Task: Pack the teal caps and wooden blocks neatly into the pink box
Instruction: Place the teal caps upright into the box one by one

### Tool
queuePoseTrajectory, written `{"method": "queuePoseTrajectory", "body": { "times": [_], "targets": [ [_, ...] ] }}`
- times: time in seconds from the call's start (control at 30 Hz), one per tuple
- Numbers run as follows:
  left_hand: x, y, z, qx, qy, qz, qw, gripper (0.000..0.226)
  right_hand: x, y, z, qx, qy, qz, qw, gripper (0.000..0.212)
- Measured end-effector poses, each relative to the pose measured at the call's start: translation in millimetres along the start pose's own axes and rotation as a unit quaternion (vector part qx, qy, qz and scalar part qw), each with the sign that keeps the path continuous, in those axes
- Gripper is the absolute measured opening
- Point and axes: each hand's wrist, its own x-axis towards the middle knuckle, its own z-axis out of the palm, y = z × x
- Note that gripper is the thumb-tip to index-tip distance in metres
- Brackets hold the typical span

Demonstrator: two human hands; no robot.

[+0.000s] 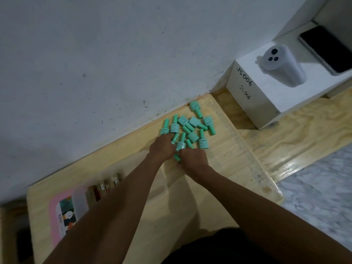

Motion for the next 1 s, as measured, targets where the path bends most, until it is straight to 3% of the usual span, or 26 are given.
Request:
{"method": "queuePoseTrajectory", "body": {
  "times": [0.23,0.37,0.53,0.63,0.77,1.0],
  "targets": [
    [-13,-6,-18,-0.181,0.035,0.035,0.982,0.042,-15,15,-6,0.164,0.009,0.036,0.986,0.025],
    [-45,-16,-38,-0.402,0.051,0.023,0.914,0.019,-31,24,-13,0.306,0.067,0.026,0.949,0.035],
    [-87,-52,-55,-0.512,0.090,0.002,0.854,0.008,-51,5,-26,0.393,0.110,0.017,0.913,0.036],
    [-109,-80,-59,-0.514,0.132,-0.012,0.847,0.008,-56,-17,-30,0.403,0.131,-0.003,0.906,0.034],
    [-132,-113,-55,-0.444,0.194,-0.018,0.875,0.009,-54,-47,-30,0.392,0.155,-0.026,0.906,0.027],
    [-139,-135,-35,-0.287,0.251,-0.040,0.924,0.023,-29,-76,-14,0.180,0.170,-0.058,0.967,0.023]
  ]
}}
